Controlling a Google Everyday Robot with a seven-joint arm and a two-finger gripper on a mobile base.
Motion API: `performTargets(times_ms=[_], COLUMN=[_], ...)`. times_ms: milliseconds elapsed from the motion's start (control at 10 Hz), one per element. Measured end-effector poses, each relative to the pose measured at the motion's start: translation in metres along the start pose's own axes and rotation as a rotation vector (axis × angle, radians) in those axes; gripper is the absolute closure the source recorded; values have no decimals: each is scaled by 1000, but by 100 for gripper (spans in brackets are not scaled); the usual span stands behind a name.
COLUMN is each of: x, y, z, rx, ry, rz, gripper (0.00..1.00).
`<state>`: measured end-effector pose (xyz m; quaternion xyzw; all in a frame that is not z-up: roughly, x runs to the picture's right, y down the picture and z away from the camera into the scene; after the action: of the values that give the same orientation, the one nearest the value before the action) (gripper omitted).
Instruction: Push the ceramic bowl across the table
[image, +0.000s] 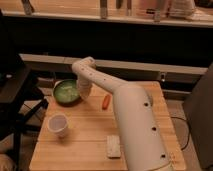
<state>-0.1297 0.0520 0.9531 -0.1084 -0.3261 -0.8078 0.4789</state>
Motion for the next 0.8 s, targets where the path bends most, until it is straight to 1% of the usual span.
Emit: performTargets(times_ms=[200,400,800], x=[8,16,33], y=[-8,-11,-14], z=[2,1,-6], rx=[2,2,-4], ry=[46,86,131], rz=[-21,-34,-69], gripper=[96,96,96])
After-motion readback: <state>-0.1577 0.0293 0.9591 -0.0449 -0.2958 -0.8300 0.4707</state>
